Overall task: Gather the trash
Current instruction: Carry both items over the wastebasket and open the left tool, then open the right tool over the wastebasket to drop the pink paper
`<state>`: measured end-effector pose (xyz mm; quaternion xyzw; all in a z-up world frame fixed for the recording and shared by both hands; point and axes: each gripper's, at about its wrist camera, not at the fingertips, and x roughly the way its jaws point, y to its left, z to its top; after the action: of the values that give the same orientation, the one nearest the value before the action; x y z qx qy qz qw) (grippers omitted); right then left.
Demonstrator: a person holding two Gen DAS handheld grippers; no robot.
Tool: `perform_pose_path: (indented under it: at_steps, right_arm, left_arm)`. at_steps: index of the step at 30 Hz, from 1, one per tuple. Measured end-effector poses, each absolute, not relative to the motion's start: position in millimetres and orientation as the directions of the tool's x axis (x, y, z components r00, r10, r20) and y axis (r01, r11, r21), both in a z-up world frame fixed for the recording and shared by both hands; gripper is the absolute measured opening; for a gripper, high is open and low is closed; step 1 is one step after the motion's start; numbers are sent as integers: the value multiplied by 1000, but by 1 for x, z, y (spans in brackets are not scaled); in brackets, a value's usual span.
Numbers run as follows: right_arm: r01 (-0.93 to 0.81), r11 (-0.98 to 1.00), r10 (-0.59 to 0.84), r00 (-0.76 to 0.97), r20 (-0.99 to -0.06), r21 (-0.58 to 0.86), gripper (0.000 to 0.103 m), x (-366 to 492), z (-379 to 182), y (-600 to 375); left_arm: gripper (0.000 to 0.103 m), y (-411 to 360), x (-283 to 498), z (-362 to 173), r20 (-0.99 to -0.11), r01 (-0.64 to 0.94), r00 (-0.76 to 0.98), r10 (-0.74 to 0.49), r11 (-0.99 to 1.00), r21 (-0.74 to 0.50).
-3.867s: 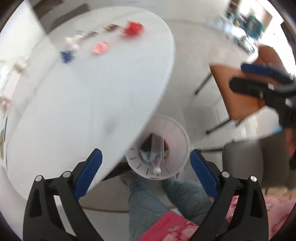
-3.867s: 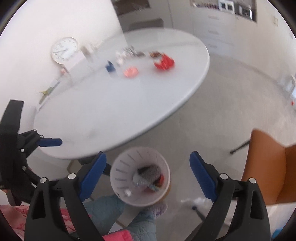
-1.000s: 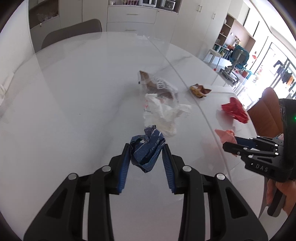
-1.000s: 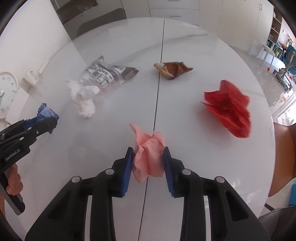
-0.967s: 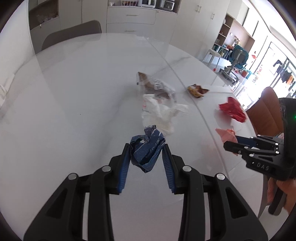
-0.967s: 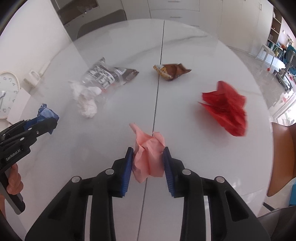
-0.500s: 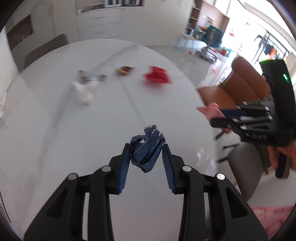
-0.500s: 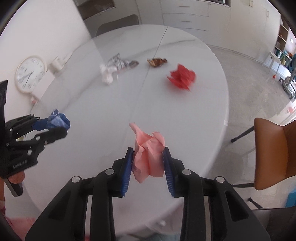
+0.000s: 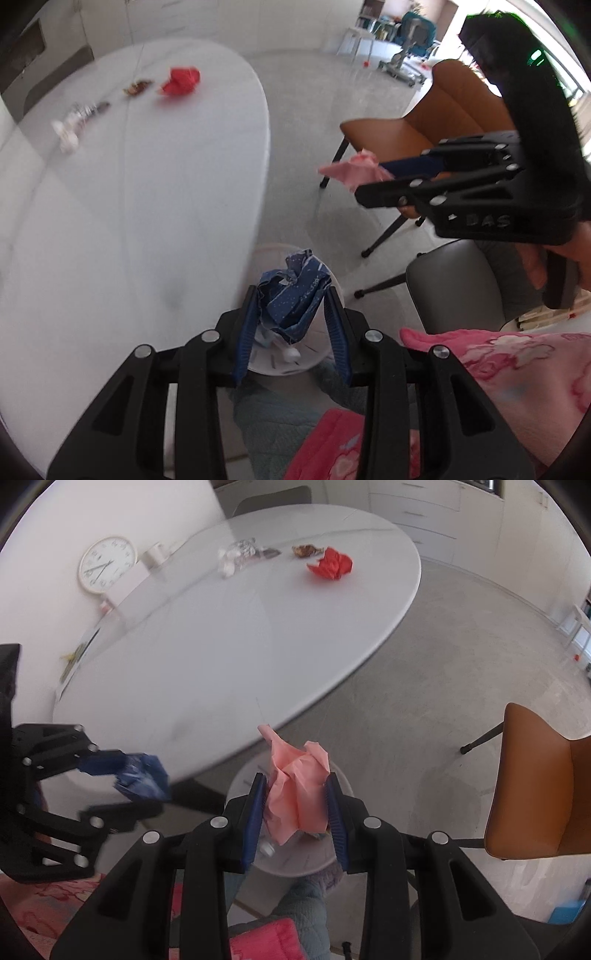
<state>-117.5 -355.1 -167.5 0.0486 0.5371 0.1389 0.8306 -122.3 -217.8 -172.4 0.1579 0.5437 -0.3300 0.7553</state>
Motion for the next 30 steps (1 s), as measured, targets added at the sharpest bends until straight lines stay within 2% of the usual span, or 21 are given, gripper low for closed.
perform_pose_path:
  at_steps: [2, 5, 7, 10, 12, 15, 17, 19, 25, 28, 30]
  right_arm:
    - [-185, 951, 301, 376, -876, 247, 33, -120, -170, -361]
    - [-200, 943, 325, 366, -872, 267, 33, -122, -175, -367]
    - [-212, 940, 331, 361, -872, 269, 33, -122, -178, -368]
    - [-218, 935, 341, 353, -871, 278, 33, -121, -183, -368]
    - [-224, 934, 344, 350, -871, 279, 33, -122, -184, -367]
    - [-238, 929, 353, 345, -870, 283, 34, -122, -186, -363]
    - [-244, 927, 357, 347, -867, 284, 34, -121, -185, -360]
    - [-252, 927, 357, 353, -865, 279, 35, -121, -184, -357]
    - [-297, 914, 370, 329, -869, 277, 35, -123, -192, -344]
    - [-329, 903, 376, 297, -878, 275, 39, -123, -203, -334]
    - [-335, 902, 372, 291, -881, 271, 55, -123, -209, -327]
  left_arm:
    - [35, -228, -125, -187, -937, 650, 168, -305, 749, -127]
    - [42, -238, -125, -205, -952, 637, 142, -271, 761, -121]
    - [59, -241, -125, -215, -960, 631, 130, -249, 768, -114]
    - [62, -240, -125, -220, -968, 621, 125, -217, 778, -94]
    - [64, -238, -126, -216, -969, 612, 132, -211, 786, -87]
    - [75, -232, -126, -203, -963, 587, 165, -214, 806, -79]
    - [79, -228, -125, -191, -960, 565, 187, -208, 822, -68]
    - [89, -221, -123, -180, -962, 533, 208, -176, 845, -39]
    - [93, -194, -113, -145, -951, 450, 279, -136, 893, 4]
    - [94, -176, -107, -133, -945, 410, 306, -118, 912, 19]
    - [94, -164, -102, -128, -941, 376, 319, -112, 927, 17]
